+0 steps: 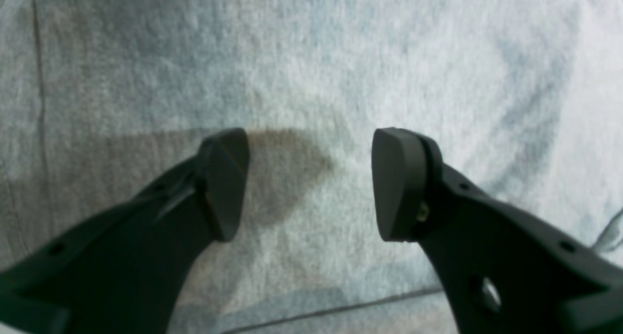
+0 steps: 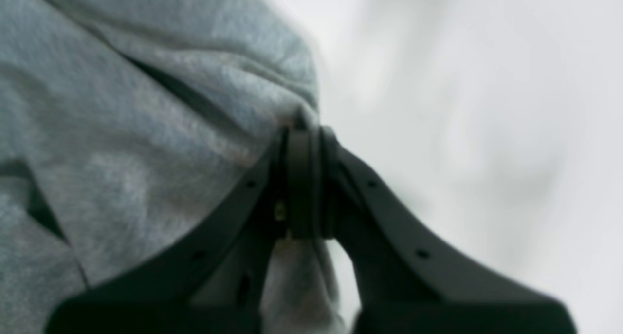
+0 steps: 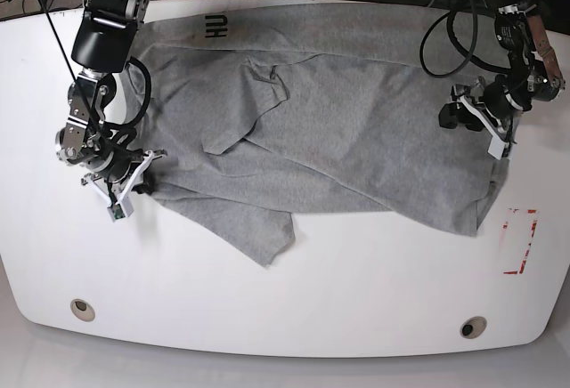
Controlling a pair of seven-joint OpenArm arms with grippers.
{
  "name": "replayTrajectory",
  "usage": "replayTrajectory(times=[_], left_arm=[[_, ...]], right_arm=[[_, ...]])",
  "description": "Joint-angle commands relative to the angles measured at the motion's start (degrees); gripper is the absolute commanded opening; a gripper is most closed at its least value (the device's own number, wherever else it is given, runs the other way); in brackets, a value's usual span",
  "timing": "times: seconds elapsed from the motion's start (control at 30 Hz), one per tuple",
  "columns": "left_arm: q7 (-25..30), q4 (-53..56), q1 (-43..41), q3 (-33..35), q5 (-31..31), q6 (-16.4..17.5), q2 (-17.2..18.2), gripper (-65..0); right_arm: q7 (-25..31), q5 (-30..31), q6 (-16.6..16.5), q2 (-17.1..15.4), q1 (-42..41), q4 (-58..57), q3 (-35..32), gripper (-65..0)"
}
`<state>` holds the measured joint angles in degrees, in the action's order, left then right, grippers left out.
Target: Fold the T-shirt properly
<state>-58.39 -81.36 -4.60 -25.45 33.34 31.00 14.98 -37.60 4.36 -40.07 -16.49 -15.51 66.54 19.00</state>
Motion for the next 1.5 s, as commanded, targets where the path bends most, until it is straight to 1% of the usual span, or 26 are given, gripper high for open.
replayTrajectory(times=[0.0,0.13,0.37,0.5,0.67,0.7,0.73,0.83,0.9,0.93,0.97,1.03,1.07,1.2,1.33,1.47], left_arm=[[-3.10,1.85,-0.54,0.00,-3.58,-0.89,0.89,-27.1],[-3.02,3.08,-0.54,0.00,-3.85,-0.89,1.68,-27.1],[-3.02,2.99,-0.45,1.85,-7.10,-0.81,1.94,-27.1],[-3.02,2.90,-0.45,2.38,-7.45,-0.72,2.03,-27.1],[-3.02,2.73,-0.37,2.73,-7.28,2.27,1.94,-27.1],[-3.02,2.73,-0.37,2.73,-7.28,2.80,1.94,-27.1],[-3.02,2.73,-0.28,2.64,-7.28,3.33,1.85,-27.1],[-3.02,2.64,-0.10,2.55,-7.19,4.56,1.85,-27.1],[-3.02,2.20,0.25,2.55,-7.19,5.26,1.76,-27.1],[-3.10,1.85,0.78,2.55,-7.19,5.52,1.76,-27.1],[-3.28,1.32,1.48,2.46,-7.19,5.79,1.68,-27.1],[-3.37,0.79,2.27,2.46,-7.19,6.31,1.50,-27.1],[-3.63,0.26,2.97,2.29,-7.10,6.93,0.71,-27.1],[-4.77,-1.85,4.73,1.58,-6.84,9.00,0.01,-27.1],[-7.32,-3.60,7.37,1.06,-3.85,9.00,-1.22,-27.1],[-8.91,-5.80,9.48,0.44,-0.51,9.00,-1.49,-27.1]], right_arm=[[1.52,0.78,0.07,-2.19,-2.38,1.02,0.20,-63.6],[1.52,0.69,0.07,-2.45,-4.14,-0.04,0.20,-63.6],[1.69,0.69,0.07,-4.12,-7.48,-5.49,0.20,-63.6],[3.89,0.69,0.07,-4.21,-8.01,-7.07,0.20,-63.6],[7.32,0.69,0.07,-4.21,-8.01,-8.74,0.20,-62.9],[7.76,0.69,0.07,-4.21,-8.01,-9.00,0.20,-61.8],[8.29,0.69,0.07,-4.21,-8.01,-9.36,0.20,-59.3],[8.81,0.69,0.07,-4.21,-8.01,-9.53,0.20,-45.8],[8.81,0.69,0.07,-4.21,-8.01,-9.44,0.20,-33.9],[8.81,0.69,0.07,-4.21,-8.01,-9.44,0.20,-30.0],[8.81,0.69,0.07,-4.21,-8.01,-9.44,0.20,-24.6],[8.81,0.69,0.07,-4.21,-8.01,-9.44,0.20,-18.7],[8.81,0.78,0.07,-4.12,-7.92,-9.44,0.20,-16.5],[8.64,0.78,0.07,-3.86,-7.83,-9.44,0.20,-16.3],[8.55,0.87,0.07,-3.77,-7.75,-9.36,0.20,-16.3],[8.55,1.31,0.07,-3.68,-7.75,-9.36,0.29,-16.3]])
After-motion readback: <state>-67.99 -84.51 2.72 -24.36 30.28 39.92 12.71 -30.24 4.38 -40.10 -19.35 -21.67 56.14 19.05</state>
